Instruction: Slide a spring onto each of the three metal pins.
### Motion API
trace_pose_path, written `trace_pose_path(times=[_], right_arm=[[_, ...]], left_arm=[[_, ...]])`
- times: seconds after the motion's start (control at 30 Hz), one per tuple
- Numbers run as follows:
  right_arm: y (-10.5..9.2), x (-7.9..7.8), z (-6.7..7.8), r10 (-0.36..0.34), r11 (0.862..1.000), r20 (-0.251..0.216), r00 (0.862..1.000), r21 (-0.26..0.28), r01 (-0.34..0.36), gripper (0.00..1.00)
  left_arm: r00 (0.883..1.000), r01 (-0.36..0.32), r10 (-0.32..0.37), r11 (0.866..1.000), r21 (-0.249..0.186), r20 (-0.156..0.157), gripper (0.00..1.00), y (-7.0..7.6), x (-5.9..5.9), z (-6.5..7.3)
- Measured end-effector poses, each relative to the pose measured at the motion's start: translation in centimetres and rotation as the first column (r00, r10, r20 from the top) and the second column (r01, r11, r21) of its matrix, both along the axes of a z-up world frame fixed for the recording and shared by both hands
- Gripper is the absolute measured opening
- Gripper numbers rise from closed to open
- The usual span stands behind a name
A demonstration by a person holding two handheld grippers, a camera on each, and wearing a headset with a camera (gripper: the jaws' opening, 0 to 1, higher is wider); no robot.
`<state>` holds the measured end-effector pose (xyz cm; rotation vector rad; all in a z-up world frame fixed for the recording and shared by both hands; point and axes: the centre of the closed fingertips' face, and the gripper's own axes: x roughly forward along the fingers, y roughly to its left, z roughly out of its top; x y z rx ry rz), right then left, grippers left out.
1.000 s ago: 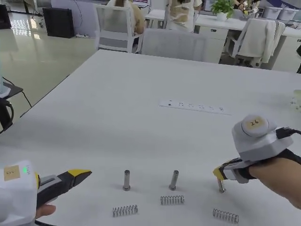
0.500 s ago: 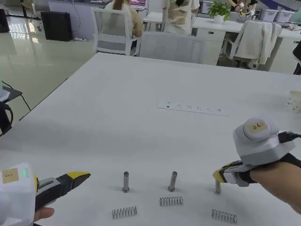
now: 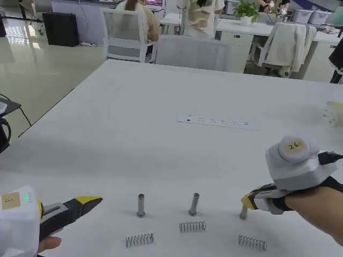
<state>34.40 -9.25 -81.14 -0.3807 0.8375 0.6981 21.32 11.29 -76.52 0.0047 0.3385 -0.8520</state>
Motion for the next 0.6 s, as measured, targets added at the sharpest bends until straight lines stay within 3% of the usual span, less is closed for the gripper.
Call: trace_pose_path(times=[0.6], right_arm=[[-0.33, -0.55, -0.25, 0.026, 0.999, 0.011, 1.0, -0.022, -0.026, 0.07]], left_arm=[[1.0, 0.009, -0.009, 1.0, 0.0, -0.004, 0.93, -0.27, 0.08, -0.28]])
